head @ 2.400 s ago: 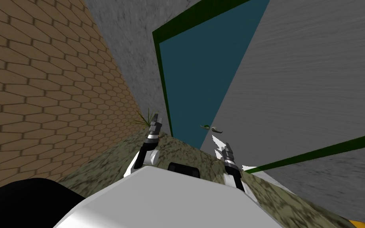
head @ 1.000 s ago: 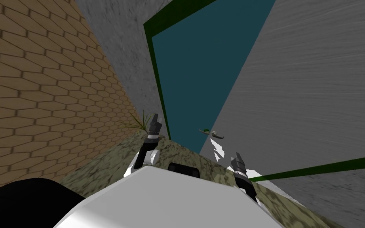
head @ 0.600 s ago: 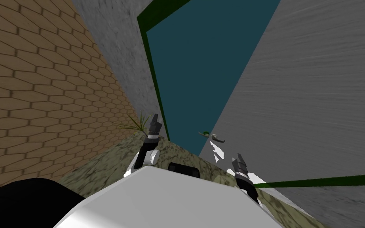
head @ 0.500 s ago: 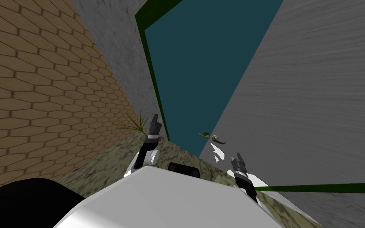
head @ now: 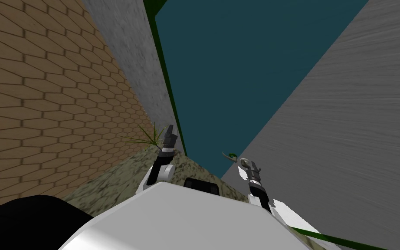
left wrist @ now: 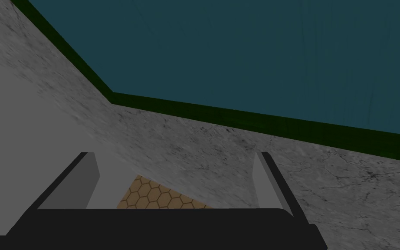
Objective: Pull the door open
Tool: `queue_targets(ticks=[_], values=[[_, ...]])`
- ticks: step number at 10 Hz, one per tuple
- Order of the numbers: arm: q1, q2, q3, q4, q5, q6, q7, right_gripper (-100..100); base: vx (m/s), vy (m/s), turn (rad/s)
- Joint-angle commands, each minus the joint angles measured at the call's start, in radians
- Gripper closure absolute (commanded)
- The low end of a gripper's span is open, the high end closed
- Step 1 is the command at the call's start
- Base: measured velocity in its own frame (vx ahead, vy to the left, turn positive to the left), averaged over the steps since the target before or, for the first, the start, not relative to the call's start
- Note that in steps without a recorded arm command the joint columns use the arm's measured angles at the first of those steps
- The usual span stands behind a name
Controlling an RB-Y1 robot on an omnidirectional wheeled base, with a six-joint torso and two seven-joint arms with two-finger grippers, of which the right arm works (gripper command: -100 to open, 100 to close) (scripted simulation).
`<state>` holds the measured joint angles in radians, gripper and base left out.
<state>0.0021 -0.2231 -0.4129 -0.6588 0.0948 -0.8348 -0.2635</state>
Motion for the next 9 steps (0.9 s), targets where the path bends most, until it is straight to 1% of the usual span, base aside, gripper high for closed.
queue_targets(ticks=[1,2,7,8,9], values=[[0.0,0.0,0.0,0.0,0.0,0.0,0.0,-100,0.023,0.022,-0.008],[0.0,0.0,0.0,0.0,0.0,0.0,0.0,100,0.0,0.0,0.0],[0.0,0.0,0.0,0.0,0.0,0.0,0.0,100,-0.004,-0.003,0.006],[0.024,-0.024,-0.016,0.011,-0.021,0.004,0.004,100,-0.133,-0.051,-0.076],[0.028,-0.03,-0.018,0.014,-0.028,0.004,0.006,100,-0.186,-0.048,-0.096]])
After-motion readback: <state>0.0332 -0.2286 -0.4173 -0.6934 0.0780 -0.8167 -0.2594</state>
